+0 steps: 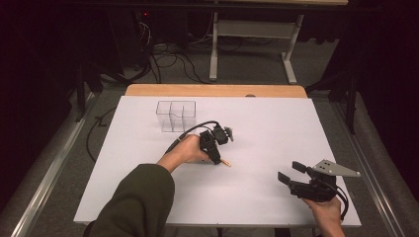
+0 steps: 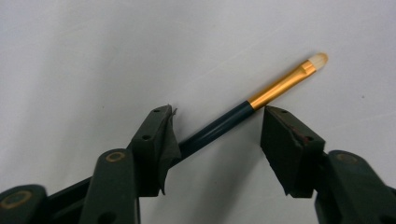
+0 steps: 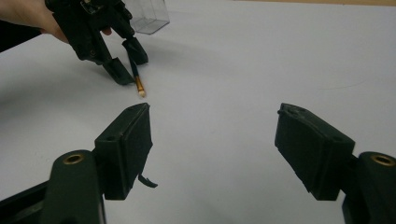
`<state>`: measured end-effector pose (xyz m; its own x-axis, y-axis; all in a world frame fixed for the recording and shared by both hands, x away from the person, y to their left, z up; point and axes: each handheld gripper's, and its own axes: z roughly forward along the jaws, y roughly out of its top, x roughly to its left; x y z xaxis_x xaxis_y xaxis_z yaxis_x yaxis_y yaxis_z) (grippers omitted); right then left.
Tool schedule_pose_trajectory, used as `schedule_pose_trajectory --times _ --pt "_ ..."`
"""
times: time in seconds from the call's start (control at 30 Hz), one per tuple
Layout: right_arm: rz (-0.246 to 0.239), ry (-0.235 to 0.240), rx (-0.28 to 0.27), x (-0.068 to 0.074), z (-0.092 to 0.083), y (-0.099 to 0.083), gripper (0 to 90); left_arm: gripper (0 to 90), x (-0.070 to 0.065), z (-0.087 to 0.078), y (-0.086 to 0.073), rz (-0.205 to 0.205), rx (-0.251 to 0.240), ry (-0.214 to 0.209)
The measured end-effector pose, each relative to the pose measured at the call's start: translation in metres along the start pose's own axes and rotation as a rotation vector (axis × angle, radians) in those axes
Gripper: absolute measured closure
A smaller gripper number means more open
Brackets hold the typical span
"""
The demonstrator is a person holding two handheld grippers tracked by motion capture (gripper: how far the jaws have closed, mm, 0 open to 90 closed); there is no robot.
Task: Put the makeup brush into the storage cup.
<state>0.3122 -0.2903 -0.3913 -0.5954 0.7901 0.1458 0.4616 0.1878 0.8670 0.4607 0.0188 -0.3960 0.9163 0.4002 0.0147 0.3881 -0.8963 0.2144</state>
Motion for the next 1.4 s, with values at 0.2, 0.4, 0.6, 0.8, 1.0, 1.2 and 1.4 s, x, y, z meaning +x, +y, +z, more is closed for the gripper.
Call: schedule_pose_trajectory --times 0.2,0.4,0.6,0.8,1.0,1.2,1.4 --pt "0.0 0.0 0.002 0.0002 0.0004 0.0 28.7 53.9 -0.0024 -0.0007 0.0003 0.006 0.002 -0.011" --pt "-0.003 0.001 0.003 0.0004 0.0008 -0.0001 28.7 62.5 -0.0025 -0.0018 -0.0002 -0.005 0.011 -0.018" --pt "-0.005 0.004 0.003 0.0007 0.0008 0.0 28.7 68.4 -0.003 -0.0023 -0.0002 -0.027 0.019 -0.02" --pt "-0.001 0.002 0.003 0.0003 0.0007 0.0 28.7 73.3 -0.002 -0.0026 -0.001 -0.042 0.02 -0.022" --pt "-0.003 0.002 0.006 0.0004 0.0009 -0.0002 28.7 77.5 -0.0009 -0.0028 -0.0024 -0.065 0.016 -0.02" --pt "-0.001 0.003 0.006 0.0008 0.001 -0.0001 28.7 81.4 -0.0006 -0.0025 -0.0028 -0.084 0.013 -0.016" --pt "-0.001 0.003 0.006 0.0008 0.0011 -0.0002 28.7 81.7 -0.0018 -0.003 -0.002 -0.058 0.025 -0.004"
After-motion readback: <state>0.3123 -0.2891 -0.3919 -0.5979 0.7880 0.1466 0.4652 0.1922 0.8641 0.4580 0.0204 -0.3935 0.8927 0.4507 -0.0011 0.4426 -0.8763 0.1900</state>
